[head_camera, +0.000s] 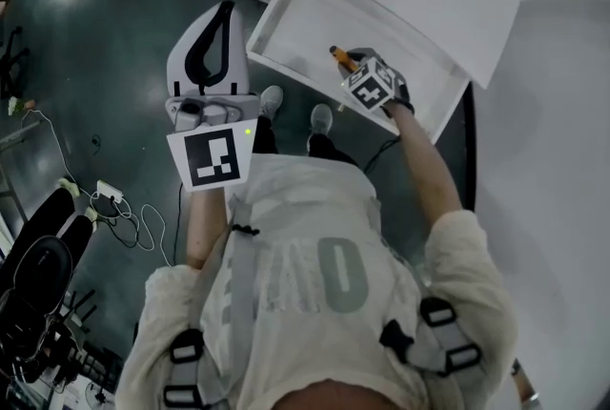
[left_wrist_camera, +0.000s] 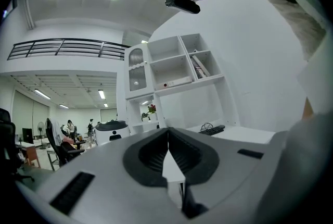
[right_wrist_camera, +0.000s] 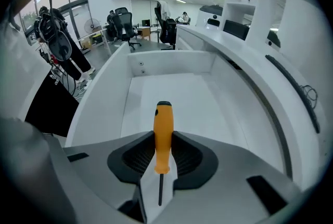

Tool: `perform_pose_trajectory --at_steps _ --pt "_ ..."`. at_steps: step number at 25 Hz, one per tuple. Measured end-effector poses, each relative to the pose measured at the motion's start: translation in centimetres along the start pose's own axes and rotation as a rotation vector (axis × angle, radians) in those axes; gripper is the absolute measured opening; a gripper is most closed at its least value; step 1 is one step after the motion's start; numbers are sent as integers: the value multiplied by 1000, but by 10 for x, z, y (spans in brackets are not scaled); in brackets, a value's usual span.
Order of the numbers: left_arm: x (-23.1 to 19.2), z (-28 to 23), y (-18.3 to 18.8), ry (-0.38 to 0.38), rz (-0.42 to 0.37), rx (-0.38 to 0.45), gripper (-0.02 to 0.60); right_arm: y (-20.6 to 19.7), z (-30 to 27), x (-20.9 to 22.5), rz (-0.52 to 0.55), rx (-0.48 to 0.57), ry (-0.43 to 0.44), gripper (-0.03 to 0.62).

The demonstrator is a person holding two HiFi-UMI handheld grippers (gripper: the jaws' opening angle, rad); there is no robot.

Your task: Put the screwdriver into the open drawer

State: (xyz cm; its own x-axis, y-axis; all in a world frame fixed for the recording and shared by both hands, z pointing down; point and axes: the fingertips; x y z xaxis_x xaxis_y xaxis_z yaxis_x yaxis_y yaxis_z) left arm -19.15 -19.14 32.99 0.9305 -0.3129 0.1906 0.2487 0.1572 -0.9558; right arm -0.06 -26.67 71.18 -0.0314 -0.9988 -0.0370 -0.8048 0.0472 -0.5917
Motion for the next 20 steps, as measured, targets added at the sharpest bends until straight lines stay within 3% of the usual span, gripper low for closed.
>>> perform_pose_trajectory --at_steps 20 --pt "-10 17 -24 21 -9 -66 6 -12 -26 -10 -18 -56 48 99"
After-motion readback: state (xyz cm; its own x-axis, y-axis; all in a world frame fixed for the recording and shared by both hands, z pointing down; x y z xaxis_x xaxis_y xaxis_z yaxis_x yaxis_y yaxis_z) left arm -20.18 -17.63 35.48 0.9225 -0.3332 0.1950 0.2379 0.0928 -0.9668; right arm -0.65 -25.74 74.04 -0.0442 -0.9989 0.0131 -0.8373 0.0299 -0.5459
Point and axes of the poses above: the fingertips, and each gripper's own axes: z backward along the fingers, x to its right, y out of its top, and after that the axes turned 14 degrees about x, right-handed
